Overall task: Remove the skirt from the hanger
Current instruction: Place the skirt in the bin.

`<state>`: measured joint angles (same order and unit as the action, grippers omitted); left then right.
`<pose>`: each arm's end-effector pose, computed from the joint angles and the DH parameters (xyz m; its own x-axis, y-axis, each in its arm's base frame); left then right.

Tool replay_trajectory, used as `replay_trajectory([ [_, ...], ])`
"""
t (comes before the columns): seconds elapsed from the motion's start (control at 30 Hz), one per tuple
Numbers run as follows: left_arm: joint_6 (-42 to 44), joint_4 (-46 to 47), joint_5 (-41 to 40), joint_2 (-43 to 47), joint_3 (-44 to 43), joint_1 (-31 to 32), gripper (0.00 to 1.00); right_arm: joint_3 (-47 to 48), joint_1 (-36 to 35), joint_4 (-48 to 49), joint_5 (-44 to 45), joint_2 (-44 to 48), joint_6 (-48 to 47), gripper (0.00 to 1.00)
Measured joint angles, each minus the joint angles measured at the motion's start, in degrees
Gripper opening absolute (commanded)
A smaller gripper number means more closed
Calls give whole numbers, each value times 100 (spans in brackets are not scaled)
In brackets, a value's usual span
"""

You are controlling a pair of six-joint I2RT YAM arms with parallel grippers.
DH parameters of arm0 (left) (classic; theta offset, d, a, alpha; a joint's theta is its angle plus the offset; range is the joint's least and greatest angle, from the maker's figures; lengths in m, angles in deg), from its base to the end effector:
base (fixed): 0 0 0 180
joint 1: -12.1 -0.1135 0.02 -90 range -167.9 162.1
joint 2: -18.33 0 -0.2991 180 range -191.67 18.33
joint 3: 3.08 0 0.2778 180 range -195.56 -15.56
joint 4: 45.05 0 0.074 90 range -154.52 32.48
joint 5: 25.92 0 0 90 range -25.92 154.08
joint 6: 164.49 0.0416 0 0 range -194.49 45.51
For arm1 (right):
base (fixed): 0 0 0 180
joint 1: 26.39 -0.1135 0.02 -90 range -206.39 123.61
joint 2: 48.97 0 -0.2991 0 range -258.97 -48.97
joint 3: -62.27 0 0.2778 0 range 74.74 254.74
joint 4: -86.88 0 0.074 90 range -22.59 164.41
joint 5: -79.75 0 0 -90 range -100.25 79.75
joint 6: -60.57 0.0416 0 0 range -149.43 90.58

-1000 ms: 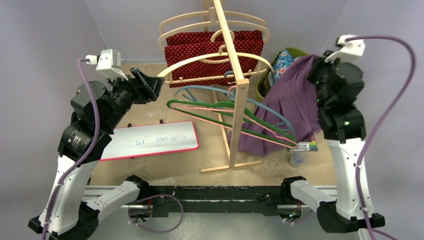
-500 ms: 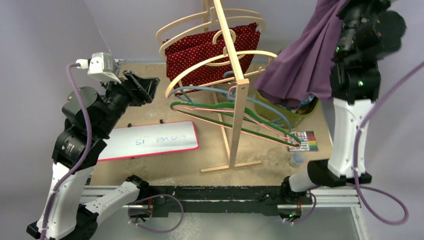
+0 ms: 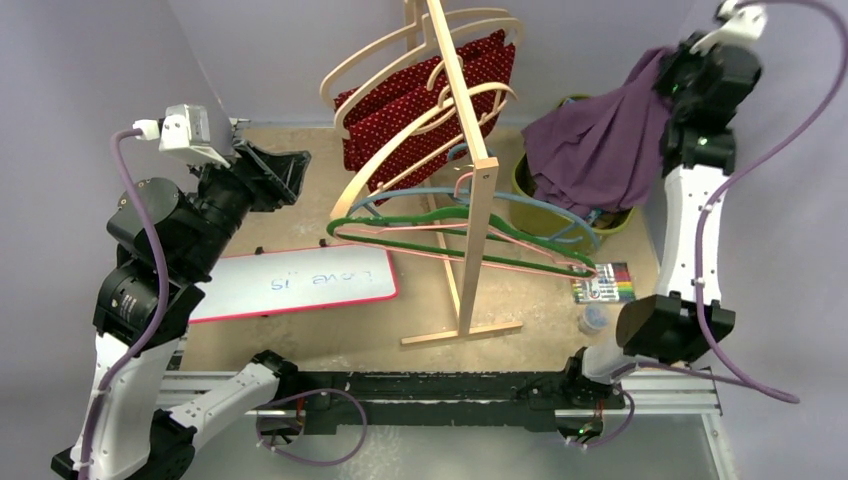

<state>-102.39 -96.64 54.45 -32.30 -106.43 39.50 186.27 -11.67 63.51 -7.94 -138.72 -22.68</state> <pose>0.1040 -0.0461 0.5680 -0.1274 -0.4536 -0.8821 0.2779 0.8373 -0.4708 0.3495 -0.0936 0.5908 0.2156 0.0648 -0.9743 0.2687 0.9553 0.1230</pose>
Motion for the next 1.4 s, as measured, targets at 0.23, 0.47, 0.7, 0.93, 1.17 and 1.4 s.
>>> replay_trajectory([
  [0.23,-7,37,20,-9,164,0,59,-3687,-81,1757,-1792,990,1390,0],
  [0.47,-7,33,22,-13,175,0,59,-5370,-94,2785,-2586,391,2085,0],
  [0.7,-20,81,44,24,350,-2,59,-4275,-621,1823,-1558,-1331,1545,0],
  [0.93,-15,81,50,-33,389,0,59,-4483,-1005,1220,-767,-817,1340,32],
  [1.17,-9,90,48,-39,400,0,59,-4201,-918,299,-442,457,1071,89],
  [1.4,-9,81,50,33,540,-2,59,-4024,-866,483,-356,1753,848,99],
])
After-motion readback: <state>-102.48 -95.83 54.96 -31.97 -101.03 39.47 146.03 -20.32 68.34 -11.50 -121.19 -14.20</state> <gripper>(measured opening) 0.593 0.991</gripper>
